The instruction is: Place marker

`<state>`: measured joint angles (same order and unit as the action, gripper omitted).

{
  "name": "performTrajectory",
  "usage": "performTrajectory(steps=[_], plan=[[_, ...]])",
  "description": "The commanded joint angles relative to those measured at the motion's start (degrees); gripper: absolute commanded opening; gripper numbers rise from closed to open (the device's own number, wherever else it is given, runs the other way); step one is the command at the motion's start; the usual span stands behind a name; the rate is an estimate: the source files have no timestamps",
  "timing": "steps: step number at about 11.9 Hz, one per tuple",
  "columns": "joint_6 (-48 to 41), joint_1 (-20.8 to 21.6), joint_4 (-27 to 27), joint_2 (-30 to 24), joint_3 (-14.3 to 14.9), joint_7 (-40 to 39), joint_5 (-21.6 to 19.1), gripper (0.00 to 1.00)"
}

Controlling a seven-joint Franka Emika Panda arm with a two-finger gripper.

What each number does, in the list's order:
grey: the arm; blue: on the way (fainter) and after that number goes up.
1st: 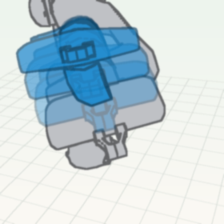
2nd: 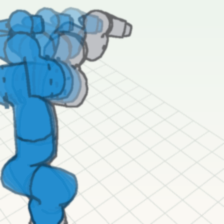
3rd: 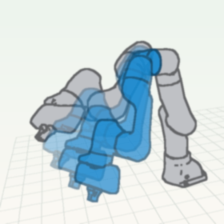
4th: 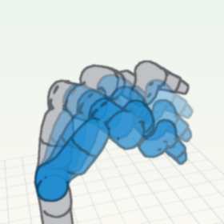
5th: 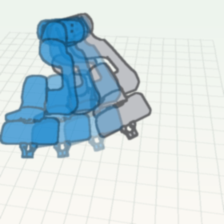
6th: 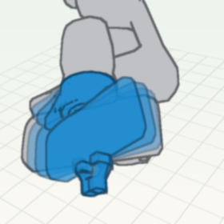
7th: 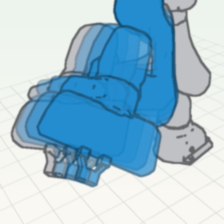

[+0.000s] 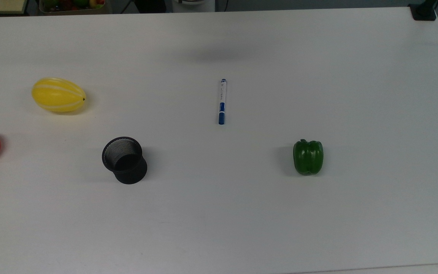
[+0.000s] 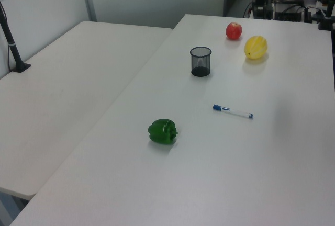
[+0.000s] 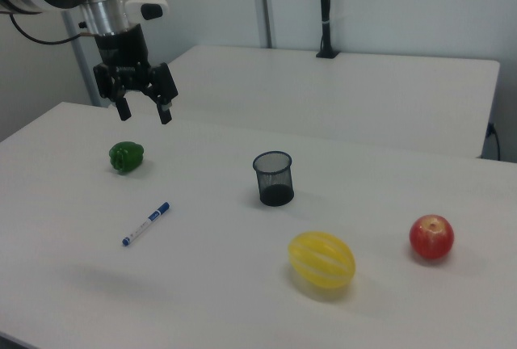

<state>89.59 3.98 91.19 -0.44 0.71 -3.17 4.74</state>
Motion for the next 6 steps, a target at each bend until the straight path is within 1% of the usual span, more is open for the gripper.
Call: performTrajectory(steps=[1,6], plan=[[-0.1,0.2,0.9,-0.7,0.3,-1.2,-0.6,1.00],[0.0,0.4,1.0,-0.7,0.3,-1.1,-0.6,1.00]])
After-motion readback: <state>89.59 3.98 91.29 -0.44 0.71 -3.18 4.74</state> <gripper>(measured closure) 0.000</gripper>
